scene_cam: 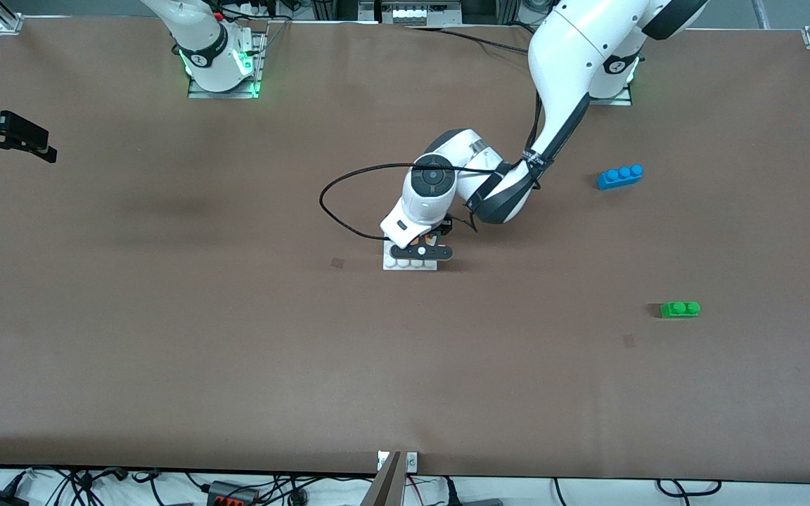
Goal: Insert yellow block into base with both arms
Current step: 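Lower and press the yellow block onto the base plate studs, then open the left gripper and lift it away from the base plate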
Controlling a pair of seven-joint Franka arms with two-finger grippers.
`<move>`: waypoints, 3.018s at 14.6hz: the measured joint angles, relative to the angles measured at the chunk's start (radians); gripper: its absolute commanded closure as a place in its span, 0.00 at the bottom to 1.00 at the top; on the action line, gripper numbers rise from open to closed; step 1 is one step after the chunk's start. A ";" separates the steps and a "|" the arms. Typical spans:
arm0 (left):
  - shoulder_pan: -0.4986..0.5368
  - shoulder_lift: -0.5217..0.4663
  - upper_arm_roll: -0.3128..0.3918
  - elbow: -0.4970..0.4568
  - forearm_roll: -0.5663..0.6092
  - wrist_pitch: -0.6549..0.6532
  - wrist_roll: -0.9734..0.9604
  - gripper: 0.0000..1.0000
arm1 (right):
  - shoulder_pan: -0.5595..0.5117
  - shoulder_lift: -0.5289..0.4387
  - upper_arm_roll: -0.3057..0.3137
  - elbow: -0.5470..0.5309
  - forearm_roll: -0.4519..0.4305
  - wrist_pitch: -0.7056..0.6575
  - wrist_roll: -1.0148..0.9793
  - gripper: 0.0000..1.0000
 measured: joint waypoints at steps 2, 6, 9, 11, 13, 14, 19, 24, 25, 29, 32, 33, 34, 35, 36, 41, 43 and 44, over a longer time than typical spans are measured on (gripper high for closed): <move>-0.001 0.000 0.000 0.000 0.000 0.000 -0.012 0.60 | 0.000 0.000 0.000 0.000 0.000 0.000 0.000 0.00; -0.009 0.001 0.000 0.000 0.000 -0.001 -0.022 0.60 | 0.000 0.000 0.000 0.000 0.000 -0.001 0.000 0.00; -0.016 0.010 -0.001 0.006 0.024 0.004 -0.022 0.60 | 0.000 0.000 0.000 0.000 0.000 -0.001 0.000 0.00; -0.020 0.023 0.000 0.007 0.069 0.003 -0.023 0.60 | 0.000 0.000 0.000 0.000 0.000 -0.001 0.000 0.00; -0.020 0.033 0.000 0.008 0.083 0.001 -0.023 0.60 | 0.000 0.000 0.000 0.000 0.000 -0.001 0.000 0.00; -0.020 0.033 0.000 0.008 0.083 0.001 -0.023 0.58 | 0.000 0.000 0.001 0.000 0.000 -0.001 0.000 0.00; -0.016 0.030 0.003 0.020 0.084 0.001 -0.024 0.00 | 0.001 0.000 0.001 0.000 0.000 -0.001 0.000 0.00; 0.079 -0.088 0.005 0.048 -0.024 -0.087 0.064 0.00 | 0.001 0.000 0.002 0.000 0.000 -0.001 0.000 0.00; 0.113 -0.123 0.008 0.048 -0.048 -0.121 0.117 0.00 | 0.001 0.000 0.003 0.000 0.000 -0.001 0.000 0.00; 0.298 -0.260 0.016 0.013 -0.060 -0.219 0.214 0.00 | 0.002 0.000 0.005 0.000 0.000 -0.001 0.000 0.00; 0.429 -0.347 0.022 -0.033 -0.060 -0.280 0.267 0.00 | 0.002 0.000 0.006 0.000 0.000 -0.001 0.000 0.00; 0.460 -0.370 0.034 -0.040 -0.060 -0.313 0.298 0.00 | 0.002 0.000 0.007 0.000 0.000 -0.001 0.000 0.00; 0.478 -0.391 0.061 -0.044 -0.060 -0.348 0.347 0.00 | 0.002 0.000 0.007 0.000 0.000 -0.001 0.000 0.00; 0.487 -0.412 0.099 -0.045 -0.060 -0.382 0.422 0.00 | 0.003 0.000 0.008 0.000 0.000 0.000 0.000 0.00; 0.492 -0.436 0.138 -0.045 -0.060 -0.409 0.497 0.00 | 0.004 0.000 0.009 0.000 0.000 0.000 0.000 0.00; 0.538 -0.595 0.212 -0.049 -0.060 -0.530 0.619 0.00 | 0.012 -0.002 0.013 0.001 0.000 0.005 0.023 0.00; 0.539 -0.642 0.213 -0.050 -0.060 -0.554 0.619 0.00 | 0.012 -0.002 0.013 0.001 0.000 0.018 0.064 0.00; 0.539 -0.652 0.213 -0.050 -0.060 -0.556 0.619 0.00 | 0.012 -0.002 0.013 0.001 0.000 0.021 0.073 0.00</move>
